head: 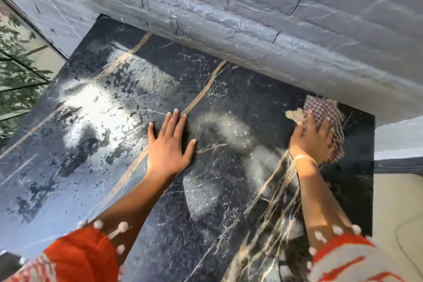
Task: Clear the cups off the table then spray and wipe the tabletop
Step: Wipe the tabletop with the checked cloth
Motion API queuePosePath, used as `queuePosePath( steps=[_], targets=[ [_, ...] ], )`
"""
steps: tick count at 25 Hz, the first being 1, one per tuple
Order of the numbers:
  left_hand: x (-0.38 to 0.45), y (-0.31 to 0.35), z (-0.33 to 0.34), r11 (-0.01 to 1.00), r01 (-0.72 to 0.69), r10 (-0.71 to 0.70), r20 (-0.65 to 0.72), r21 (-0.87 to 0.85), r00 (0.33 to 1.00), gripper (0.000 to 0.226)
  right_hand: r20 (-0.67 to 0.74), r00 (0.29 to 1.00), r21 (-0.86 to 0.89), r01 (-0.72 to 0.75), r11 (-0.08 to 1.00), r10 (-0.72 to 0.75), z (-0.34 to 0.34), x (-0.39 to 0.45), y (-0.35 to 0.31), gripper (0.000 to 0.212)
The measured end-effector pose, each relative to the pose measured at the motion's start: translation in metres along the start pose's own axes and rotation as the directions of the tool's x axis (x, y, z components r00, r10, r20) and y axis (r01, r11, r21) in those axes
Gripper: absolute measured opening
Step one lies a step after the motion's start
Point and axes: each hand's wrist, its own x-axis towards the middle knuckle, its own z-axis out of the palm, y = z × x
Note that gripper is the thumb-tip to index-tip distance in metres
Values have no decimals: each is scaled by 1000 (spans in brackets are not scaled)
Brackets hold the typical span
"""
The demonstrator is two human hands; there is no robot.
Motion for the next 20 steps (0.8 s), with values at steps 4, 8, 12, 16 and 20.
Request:
queuePosePath(
  steps=[4, 8, 12, 16, 20],
  targets=[
    [0, 1, 0, 999, -14, 13, 13, 40, 1000, 69, -85, 965, 64, -243, 968, 248, 8, -72, 29, 48],
    [-19, 0, 0, 999, -41, 41, 22, 3, 999, 60, -26, 983, 147, -176, 973, 182, 3, -139, -33, 54],
    [-95, -19, 0, 993, -109, 109, -9, -43, 994, 57, 64, 930, 32, 361, 932, -362, 17, -226, -64, 49],
    [-177, -54, -4, 986, -98, 109, 75, -137, 991, 59, 81, 853, 78, 510, 857, -515, 18, -321, -48, 48],
    [-242, -75, -5, 976, -101, 130, 140, -195, 982, 59, 35, 808, 136, 579, 804, -588, 17, -408, -16, 41]
  ],
)
